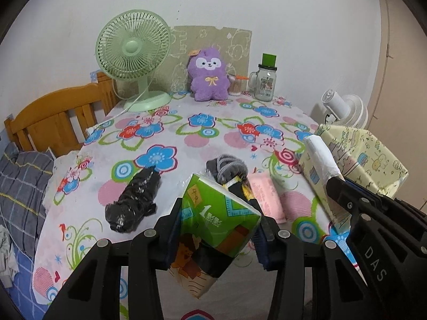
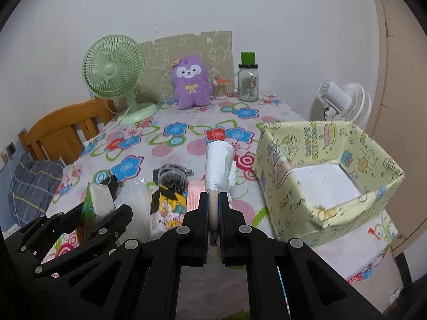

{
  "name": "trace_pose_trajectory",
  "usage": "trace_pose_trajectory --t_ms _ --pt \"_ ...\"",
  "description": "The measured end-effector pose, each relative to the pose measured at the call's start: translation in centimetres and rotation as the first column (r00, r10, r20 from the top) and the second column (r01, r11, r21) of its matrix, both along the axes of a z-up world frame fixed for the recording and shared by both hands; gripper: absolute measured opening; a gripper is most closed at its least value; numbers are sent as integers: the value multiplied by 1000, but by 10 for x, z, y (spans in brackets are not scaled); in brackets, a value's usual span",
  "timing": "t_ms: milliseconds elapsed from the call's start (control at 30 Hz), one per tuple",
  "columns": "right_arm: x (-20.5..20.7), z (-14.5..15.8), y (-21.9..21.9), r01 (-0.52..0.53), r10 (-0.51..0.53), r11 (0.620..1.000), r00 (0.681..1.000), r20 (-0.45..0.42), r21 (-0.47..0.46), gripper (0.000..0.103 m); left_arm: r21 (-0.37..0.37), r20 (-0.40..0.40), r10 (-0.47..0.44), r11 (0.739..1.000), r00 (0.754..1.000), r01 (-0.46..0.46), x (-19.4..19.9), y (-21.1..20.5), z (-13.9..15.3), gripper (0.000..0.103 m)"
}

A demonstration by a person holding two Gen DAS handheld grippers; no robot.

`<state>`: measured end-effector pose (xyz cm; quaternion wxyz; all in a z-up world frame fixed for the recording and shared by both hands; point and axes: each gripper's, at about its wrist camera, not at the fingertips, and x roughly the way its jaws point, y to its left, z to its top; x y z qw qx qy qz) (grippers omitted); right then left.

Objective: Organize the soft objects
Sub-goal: 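Carry the tissue box with the left tool while the right tool carries the roll toward the gift box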

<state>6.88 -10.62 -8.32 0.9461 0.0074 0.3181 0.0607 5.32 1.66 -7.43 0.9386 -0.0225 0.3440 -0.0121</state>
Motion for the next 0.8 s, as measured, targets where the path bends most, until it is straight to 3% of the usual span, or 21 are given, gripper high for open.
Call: trace_pose_trajectory --t_ms 800 --pt "13 49 -33 -14 13 1000 999 38 27 9 39 68 -41 999 997 38 12 -36 49 47"
